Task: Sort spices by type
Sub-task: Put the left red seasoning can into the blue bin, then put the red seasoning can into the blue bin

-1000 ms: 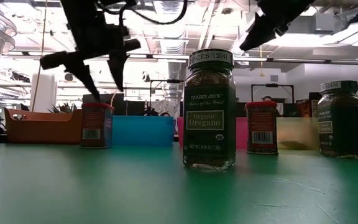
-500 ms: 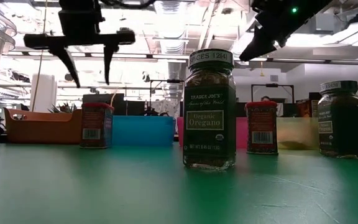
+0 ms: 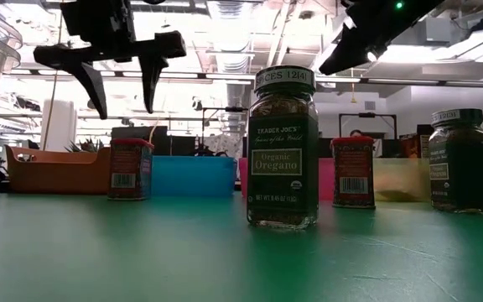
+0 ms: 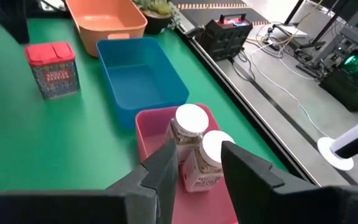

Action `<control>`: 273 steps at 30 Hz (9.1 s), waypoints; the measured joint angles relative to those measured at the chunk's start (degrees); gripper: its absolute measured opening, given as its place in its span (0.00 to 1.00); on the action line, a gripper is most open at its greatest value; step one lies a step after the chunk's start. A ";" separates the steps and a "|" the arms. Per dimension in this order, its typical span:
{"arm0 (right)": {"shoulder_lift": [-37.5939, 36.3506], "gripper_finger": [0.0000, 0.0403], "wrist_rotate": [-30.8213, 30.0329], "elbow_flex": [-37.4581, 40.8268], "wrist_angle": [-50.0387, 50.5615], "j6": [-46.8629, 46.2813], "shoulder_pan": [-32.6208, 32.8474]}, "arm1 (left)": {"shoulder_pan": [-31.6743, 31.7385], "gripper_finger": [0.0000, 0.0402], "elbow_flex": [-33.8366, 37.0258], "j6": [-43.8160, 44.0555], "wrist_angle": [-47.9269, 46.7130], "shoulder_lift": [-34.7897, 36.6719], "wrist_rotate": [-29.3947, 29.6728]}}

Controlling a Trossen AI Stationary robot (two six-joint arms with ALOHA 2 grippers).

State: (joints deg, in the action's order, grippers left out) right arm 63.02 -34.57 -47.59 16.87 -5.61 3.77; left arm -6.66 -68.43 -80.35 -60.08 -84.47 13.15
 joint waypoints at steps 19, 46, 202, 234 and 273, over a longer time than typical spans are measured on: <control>0.02 0.38 0.04 0.00 -1.59 0.09 1.86 | 1.48 0.72 5.26 2.98 5.51 -0.02 3.46; 0.04 0.38 0.02 0.00 -1.41 0.05 2.25 | 4.74 0.66 5.19 0.09 7.73 -8.50 1.84; 12.84 0.71 1.53 -17.69 41.70 -17.40 4.52 | 4.17 0.76 2.09 83.09 54.84 -7.88 -4.49; 4.56 0.71 -16.40 -8.00 24.26 -17.61 12.28 | 1.87 0.94 -5.82 87.88 65.05 -27.47 5.21; 4.52 0.71 -16.75 -8.00 29.74 -21.70 14.67 | 2.91 0.52 -17.14 79.74 49.23 -29.79 -0.45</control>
State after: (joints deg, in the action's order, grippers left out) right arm 67.55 -51.32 -55.59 46.61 -27.31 18.44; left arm -3.75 -85.57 -0.62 -10.86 -114.26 12.69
